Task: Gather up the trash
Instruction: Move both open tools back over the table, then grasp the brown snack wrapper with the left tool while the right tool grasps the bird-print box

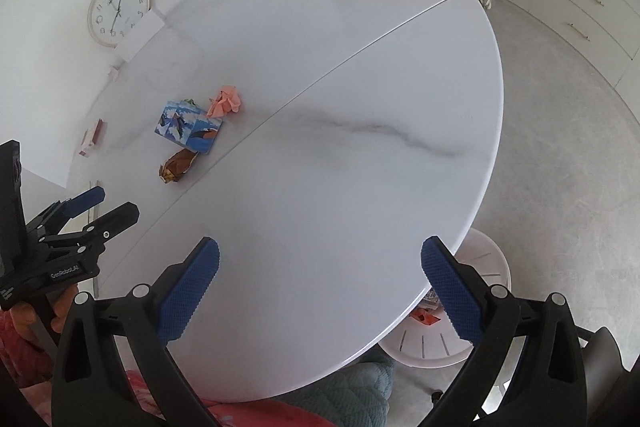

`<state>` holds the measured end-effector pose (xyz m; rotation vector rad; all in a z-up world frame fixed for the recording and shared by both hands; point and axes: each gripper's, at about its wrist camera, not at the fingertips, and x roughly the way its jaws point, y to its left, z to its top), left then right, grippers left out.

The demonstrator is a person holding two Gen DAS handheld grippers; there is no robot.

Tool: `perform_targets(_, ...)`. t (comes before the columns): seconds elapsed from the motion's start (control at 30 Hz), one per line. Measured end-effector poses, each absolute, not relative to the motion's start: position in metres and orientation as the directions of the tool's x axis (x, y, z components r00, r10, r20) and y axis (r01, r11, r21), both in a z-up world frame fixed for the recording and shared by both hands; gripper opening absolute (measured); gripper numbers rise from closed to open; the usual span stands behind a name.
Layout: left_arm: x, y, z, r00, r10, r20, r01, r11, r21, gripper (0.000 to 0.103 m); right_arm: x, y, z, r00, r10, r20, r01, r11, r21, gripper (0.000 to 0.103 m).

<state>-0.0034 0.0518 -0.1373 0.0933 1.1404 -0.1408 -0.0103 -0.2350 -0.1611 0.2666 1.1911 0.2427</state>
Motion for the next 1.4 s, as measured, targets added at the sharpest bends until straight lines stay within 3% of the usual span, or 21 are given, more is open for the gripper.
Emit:
perform_targets(0.53, 0.060, 0.058, -0.204, 0.328, -0.011, -0.945, 0.105, 0.994, 0.025, 0.086, 0.036, -0.215, -0.187, 0.247, 0.354, -0.902, -0.093, 0.935, 0.342, 0.100)
perform_targets(0.8, 0.068, 0.057, -0.207, 0.332, -0.030, -0.943, 0.085, 0.996, -0.001, 0.069, 0.058, -0.206, -0.187, 0.234, 0.365, -0.901, -0.136, 0.930, 0.341, 0.100)
perform_targets(1.4, 0.061, 0.080, -0.198, 0.313, -0.122, -0.942, 0.067, 0.992, -0.106, 0.054, 0.075, -0.187, -0.184, 0.212, 0.390, -0.896, -0.203, 0.915, 0.350, 0.100)
